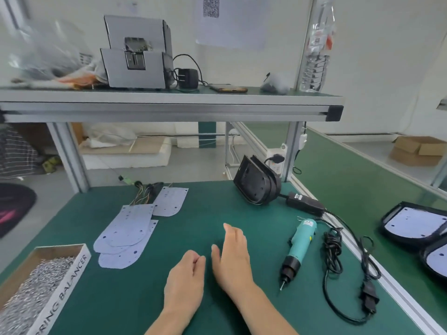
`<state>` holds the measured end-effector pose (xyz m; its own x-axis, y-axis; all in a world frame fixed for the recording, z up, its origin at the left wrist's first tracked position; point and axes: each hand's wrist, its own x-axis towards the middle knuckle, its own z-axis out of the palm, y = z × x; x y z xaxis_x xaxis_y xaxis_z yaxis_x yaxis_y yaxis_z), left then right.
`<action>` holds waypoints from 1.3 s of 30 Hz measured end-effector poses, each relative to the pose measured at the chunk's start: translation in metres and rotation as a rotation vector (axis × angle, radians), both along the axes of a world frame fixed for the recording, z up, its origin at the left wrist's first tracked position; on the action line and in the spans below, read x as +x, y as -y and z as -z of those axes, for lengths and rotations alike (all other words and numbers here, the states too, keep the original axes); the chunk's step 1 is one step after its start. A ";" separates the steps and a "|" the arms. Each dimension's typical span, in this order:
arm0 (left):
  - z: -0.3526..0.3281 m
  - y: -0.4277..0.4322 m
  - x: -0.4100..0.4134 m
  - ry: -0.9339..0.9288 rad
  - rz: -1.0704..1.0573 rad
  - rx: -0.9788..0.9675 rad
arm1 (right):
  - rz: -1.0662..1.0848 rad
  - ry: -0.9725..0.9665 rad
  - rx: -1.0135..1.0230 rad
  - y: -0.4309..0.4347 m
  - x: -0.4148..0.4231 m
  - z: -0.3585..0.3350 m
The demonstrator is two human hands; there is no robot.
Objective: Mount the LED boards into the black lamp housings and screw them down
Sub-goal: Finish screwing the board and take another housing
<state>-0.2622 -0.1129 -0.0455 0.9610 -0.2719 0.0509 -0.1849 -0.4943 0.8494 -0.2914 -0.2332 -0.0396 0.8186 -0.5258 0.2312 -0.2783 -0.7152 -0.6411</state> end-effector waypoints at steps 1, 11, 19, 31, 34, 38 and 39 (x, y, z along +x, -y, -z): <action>-0.001 0.000 0.000 -0.006 0.002 -0.001 | 0.001 -0.027 0.012 0.000 0.001 0.003; -0.032 -0.025 0.019 -0.045 -0.132 -0.076 | 0.005 -0.052 -0.043 0.007 0.006 0.017; -0.067 -0.142 0.103 0.129 -0.707 0.119 | 0.008 -0.016 -0.022 0.007 0.006 0.019; -0.027 -0.181 0.122 0.138 -0.682 0.515 | 0.110 0.026 0.074 0.050 0.027 -0.011; -0.033 -0.173 0.128 0.186 -0.664 0.506 | 0.245 0.024 0.017 0.084 0.043 -0.035; -0.041 -0.152 0.153 0.266 -0.573 0.453 | 0.396 0.022 -0.121 0.128 0.061 -0.058; -0.044 -0.144 0.161 0.286 -0.535 0.425 | 0.423 0.016 -0.156 0.138 0.064 -0.061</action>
